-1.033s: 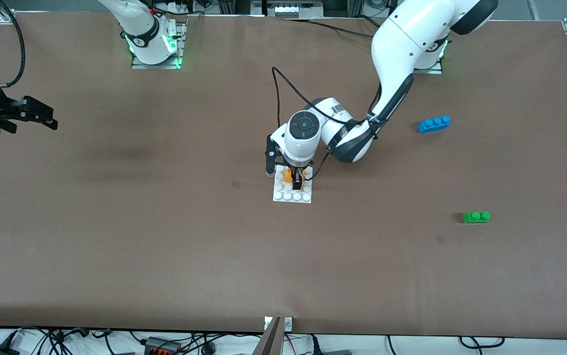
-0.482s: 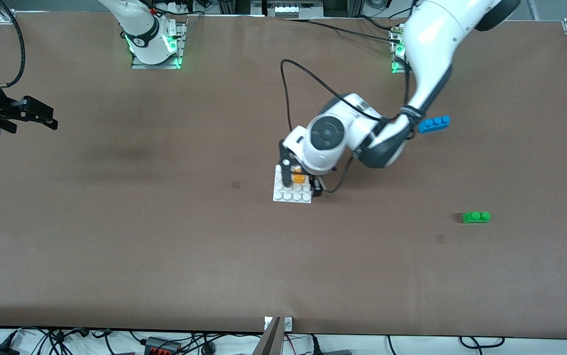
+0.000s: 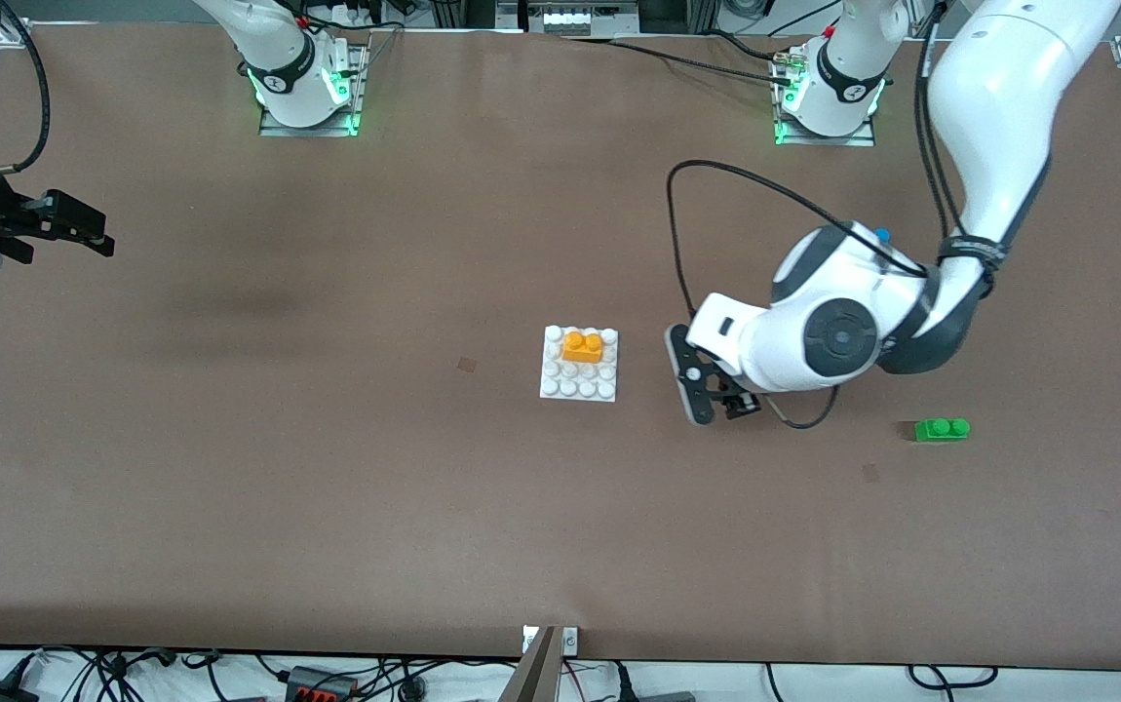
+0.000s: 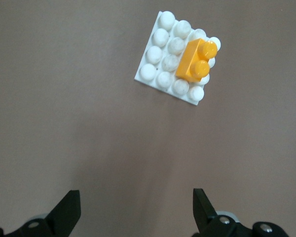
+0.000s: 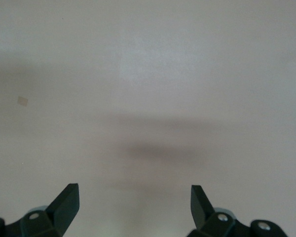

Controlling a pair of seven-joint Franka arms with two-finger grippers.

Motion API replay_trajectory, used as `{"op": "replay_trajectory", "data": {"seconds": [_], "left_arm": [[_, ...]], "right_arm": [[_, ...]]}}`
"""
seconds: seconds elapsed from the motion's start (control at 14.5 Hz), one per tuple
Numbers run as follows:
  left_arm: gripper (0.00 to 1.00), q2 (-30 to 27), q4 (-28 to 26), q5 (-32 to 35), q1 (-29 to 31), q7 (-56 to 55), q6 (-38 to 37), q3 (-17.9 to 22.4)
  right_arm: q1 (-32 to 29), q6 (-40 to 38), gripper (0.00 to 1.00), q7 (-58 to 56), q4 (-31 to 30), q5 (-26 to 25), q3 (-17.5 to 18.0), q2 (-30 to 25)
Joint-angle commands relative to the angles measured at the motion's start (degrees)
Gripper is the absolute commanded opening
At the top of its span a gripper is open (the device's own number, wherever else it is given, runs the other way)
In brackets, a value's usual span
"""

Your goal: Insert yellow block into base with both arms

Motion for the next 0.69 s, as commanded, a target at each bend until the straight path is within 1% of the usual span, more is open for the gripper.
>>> {"op": "replay_trajectory", "data": {"seconds": [0.0,0.21,0.34,0.41,0.48,0.55,0.62], "left_arm": [[1.0,-2.0,-0.3,0.1,4.1,-0.2,-4.5,-2.5],[1.0,-4.6,-0.2,0.1,6.3,0.0,-8.4,-2.4],[1.0,-4.9,-0.1,-0.4,8.6,0.0,-8.5,-2.5],[1.0,-6.6,-0.2,-0.5,8.7,0.1,-8.4,-2.1],[1.0,-7.7,-0.1,-0.7,8.2,0.1,-8.8,-2.0],[1.0,-8.1,-0.2,-0.8,8.9,0.0,-9.1,-1.9],[1.0,-9.4,-0.2,-2.8,9.4,0.1,-9.1,-0.7]], "right_arm": [[0.2,-1.0,1.0,-0.4,0.7,0.2,-0.2,0.1],[0.2,-1.0,1.0,-0.4,0.7,0.2,-0.2,0.0],[0.2,-1.0,1.0,-0.4,0.7,0.2,-0.2,0.0],[0.2,-1.0,1.0,-0.4,0.7,0.2,-0.1,0.0],[0.2,-1.0,1.0,-0.4,0.7,0.2,-0.1,0.0],[0.2,-1.0,1.0,-0.4,0.7,0.2,-0.1,0.0],[0.2,-1.0,1.0,-0.4,0.7,0.2,-0.1,0.0]]}}
